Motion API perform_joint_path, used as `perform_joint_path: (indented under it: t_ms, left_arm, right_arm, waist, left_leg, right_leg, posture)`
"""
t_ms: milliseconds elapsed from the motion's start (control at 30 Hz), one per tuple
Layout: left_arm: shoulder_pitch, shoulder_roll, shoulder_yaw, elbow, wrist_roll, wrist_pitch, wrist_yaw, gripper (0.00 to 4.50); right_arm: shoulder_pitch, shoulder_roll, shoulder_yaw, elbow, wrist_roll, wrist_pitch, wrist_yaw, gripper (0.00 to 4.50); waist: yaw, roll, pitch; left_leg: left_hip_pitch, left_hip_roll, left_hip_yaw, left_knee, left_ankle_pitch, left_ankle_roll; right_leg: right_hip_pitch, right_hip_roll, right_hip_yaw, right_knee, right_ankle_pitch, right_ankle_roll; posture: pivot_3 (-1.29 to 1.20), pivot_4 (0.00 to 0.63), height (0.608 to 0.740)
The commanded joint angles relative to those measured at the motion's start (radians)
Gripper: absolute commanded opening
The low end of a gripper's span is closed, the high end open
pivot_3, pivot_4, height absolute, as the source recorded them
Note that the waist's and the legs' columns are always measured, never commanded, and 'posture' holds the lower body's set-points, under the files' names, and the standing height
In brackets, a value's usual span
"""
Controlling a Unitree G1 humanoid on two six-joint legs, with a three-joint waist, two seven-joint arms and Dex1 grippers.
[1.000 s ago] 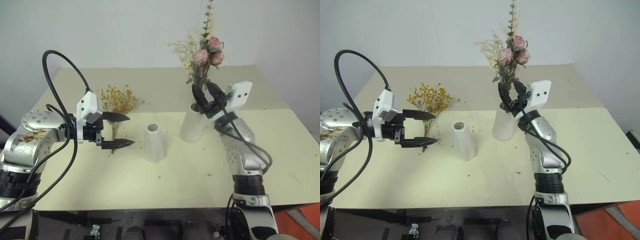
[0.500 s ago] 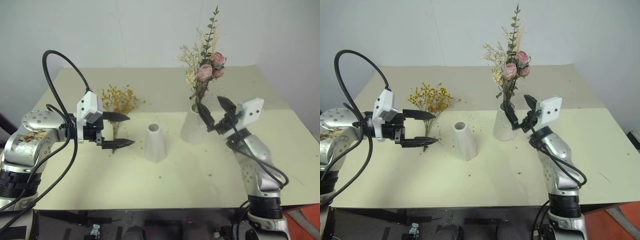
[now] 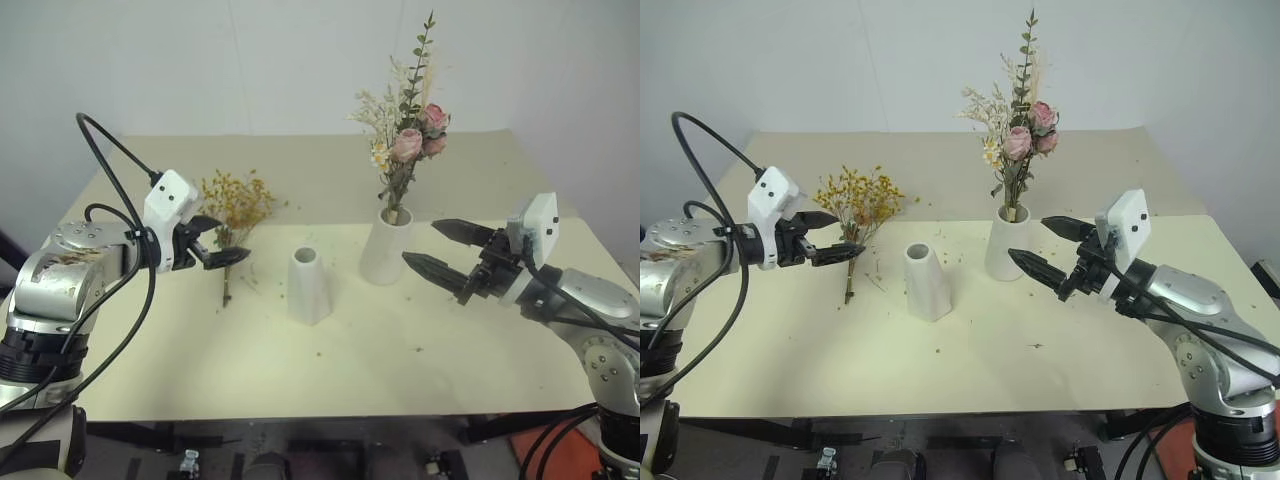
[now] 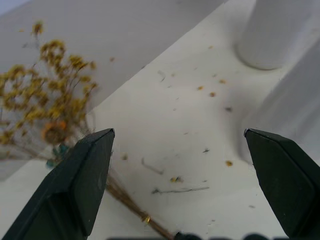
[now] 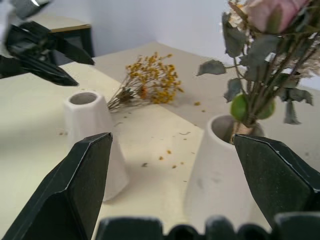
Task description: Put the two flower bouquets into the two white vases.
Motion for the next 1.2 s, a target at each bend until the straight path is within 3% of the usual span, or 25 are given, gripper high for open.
perform_joint_path:
  t_ms: [33, 167, 200, 300, 633, 833, 933, 1200]
  left_arm:
    - [-0.101, 0.015, -0.061, 0.012, 0.039, 0.220, 0.077, 4.50]
    - [-0.185, -0.046, -0.082, 0.119, 0.078, 0.341, 0.170, 4.50]
    - [-0.213, -0.043, -0.139, 0.152, 0.112, 0.361, 0.187, 4.50]
    - [-0.249, -0.088, -0.124, 0.251, 0.127, 0.364, 0.224, 4.50]
    - [-0.400, -0.252, -0.131, 0.693, 0.207, 0.175, 0.262, 4.50]
    - [-0.452, -0.309, -0.139, 0.860, 0.240, 0.093, 0.231, 4.50]
    - [-0.466, -0.330, -0.142, 0.907, 0.256, 0.069, 0.214, 3.99]
    - [-0.470, -0.353, -0.154, 0.946, 0.296, 0.043, 0.173, 1.55]
  right_arm:
    - [-0.041, -0.039, -0.016, -0.019, 0.029, 0.022, 0.025, 4.48]
    - [-0.050, -0.045, 0.007, -0.021, 0.024, 0.022, 0.037, 4.48]
    - [-0.051, -0.044, 0.012, -0.021, 0.020, 0.020, 0.037, 4.48]
    - [-0.053, -0.041, 0.021, -0.022, 0.014, 0.017, 0.036, 4.48]
    - [-0.049, -0.030, 0.026, -0.032, 0.005, 0.005, 0.028, 4.48]
    - [-0.039, -0.028, 0.018, -0.045, 0.009, 0.005, 0.019, 4.48]
    - [-0.035, -0.028, 0.014, -0.049, 0.012, 0.006, 0.016, 4.50]
    - [-0.027, -0.030, 0.015, -0.054, 0.015, 0.008, 0.015, 4.50]
  waist:
    - [0.001, -0.002, 0.001]
    - [0.005, -0.003, 0.002]
    - [0.005, -0.003, 0.002]
    - [0.006, -0.003, 0.002]
    - [0.012, -0.004, 0.002]
    - [0.013, -0.004, 0.002]
    - [0.015, -0.004, 0.003]
    - [0.019, -0.004, 0.003]
  left_leg:
    - [0.000, 0.000, -0.001, 0.000, 0.000, 0.000]
    - [0.000, 0.000, -0.001, 0.000, 0.000, 0.000]
    - [0.000, 0.000, -0.001, 0.000, 0.000, 0.000]
    - [-0.001, -0.001, -0.001, 0.001, 0.000, 0.000]
    - [-0.002, -0.001, -0.001, 0.002, 0.000, 0.000]
    - [-0.004, -0.001, -0.001, 0.002, 0.000, 0.000]
    - [-0.004, -0.001, -0.001, 0.003, 0.000, 0.000]
    - [-0.005, -0.001, -0.002, 0.004, 0.000, 0.000]
  right_leg:
    - [0.000, 0.000, -0.001, 0.000, 0.000, 0.000]
    - [0.000, 0.000, -0.001, 0.000, 0.000, 0.000]
    - [0.000, 0.000, -0.001, 0.000, 0.000, 0.000]
    - [0.000, 0.000, -0.001, 0.000, 0.000, 0.000]
    - [-0.001, 0.000, -0.002, 0.001, 0.000, 0.000]
    - [-0.002, -0.001, -0.002, 0.001, 0.000, 0.000]
    - [-0.002, -0.001, -0.002, 0.001, 0.000, 0.000]
    - [-0.002, -0.001, -0.002, 0.001, 0.000, 0.000]
  posture:
    - [0.00, 0.150, 0.740]
    - [0.00, 0.150, 0.740]
    - [0.00, 0.150, 0.740]
    - [0.00, 0.150, 0.740]
    - [0.00, 0.150, 0.740]
    - [0.00, 0.150, 0.740]
    - [0.00, 0.150, 0.740]
    - [0.00, 0.150, 0.740]
